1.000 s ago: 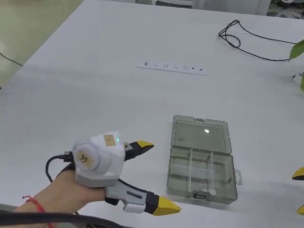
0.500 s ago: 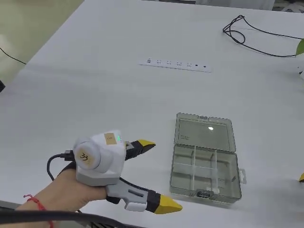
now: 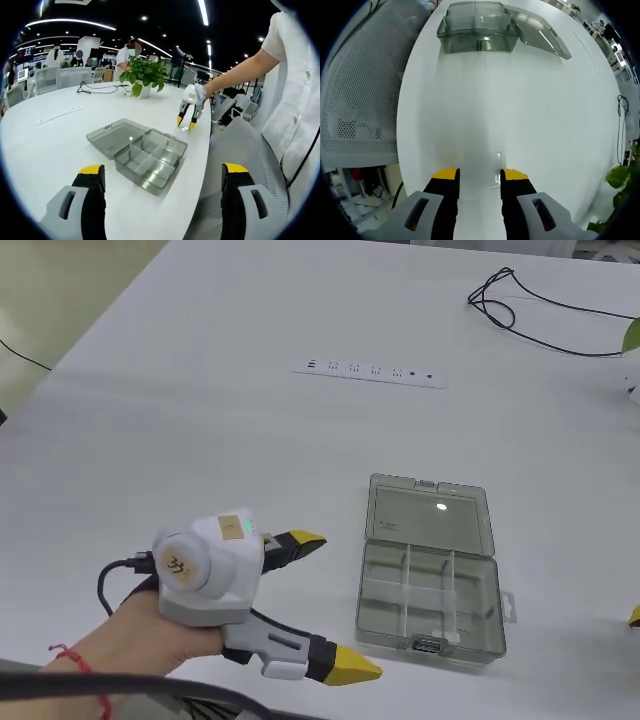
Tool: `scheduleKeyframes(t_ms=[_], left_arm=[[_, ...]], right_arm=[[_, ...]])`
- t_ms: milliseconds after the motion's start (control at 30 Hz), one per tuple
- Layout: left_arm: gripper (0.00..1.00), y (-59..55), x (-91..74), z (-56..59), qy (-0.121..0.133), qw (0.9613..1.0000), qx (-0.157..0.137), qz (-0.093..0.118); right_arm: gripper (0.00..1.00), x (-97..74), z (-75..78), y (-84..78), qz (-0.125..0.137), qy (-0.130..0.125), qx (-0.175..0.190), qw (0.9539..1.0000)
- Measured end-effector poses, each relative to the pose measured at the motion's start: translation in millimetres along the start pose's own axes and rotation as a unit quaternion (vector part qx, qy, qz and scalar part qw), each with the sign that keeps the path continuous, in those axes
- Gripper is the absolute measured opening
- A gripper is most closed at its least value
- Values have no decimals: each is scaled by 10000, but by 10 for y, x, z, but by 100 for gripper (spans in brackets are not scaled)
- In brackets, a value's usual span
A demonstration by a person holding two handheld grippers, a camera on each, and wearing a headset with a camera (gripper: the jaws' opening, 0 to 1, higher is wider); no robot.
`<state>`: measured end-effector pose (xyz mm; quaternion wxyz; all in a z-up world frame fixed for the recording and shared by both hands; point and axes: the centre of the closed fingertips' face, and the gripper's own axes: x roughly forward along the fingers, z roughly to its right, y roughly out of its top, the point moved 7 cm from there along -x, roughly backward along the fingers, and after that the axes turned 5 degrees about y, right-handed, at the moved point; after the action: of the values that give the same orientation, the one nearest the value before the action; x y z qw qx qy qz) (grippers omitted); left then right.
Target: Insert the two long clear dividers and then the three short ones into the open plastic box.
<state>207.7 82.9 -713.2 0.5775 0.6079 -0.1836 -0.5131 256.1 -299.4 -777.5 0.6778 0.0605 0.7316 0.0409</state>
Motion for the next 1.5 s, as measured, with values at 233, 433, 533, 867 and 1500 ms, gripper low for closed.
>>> scheduleKeyframes(t_ms=[233,433,533,867,1500], left_arm=[[99,-8,-12,6,5,10000,7,-3],[99,5,-25,10,7,10000,12,21],[99,11,-30,8,3,10000,17,39],[97,44,-23,3,47,9999,-110,124],[81,308,177,80,-54,9959,-832,341]], right_arm=[[33,-2,-2,3,-18,-15,2,10000],[33,-10,-16,4,-1,-130,-2,9999],[33,-21,-29,29,79,-208,71,9997],[33,-204,-100,304,457,-495,59,9977],[33,-630,-212,1127,1373,-1098,-225,9842]])
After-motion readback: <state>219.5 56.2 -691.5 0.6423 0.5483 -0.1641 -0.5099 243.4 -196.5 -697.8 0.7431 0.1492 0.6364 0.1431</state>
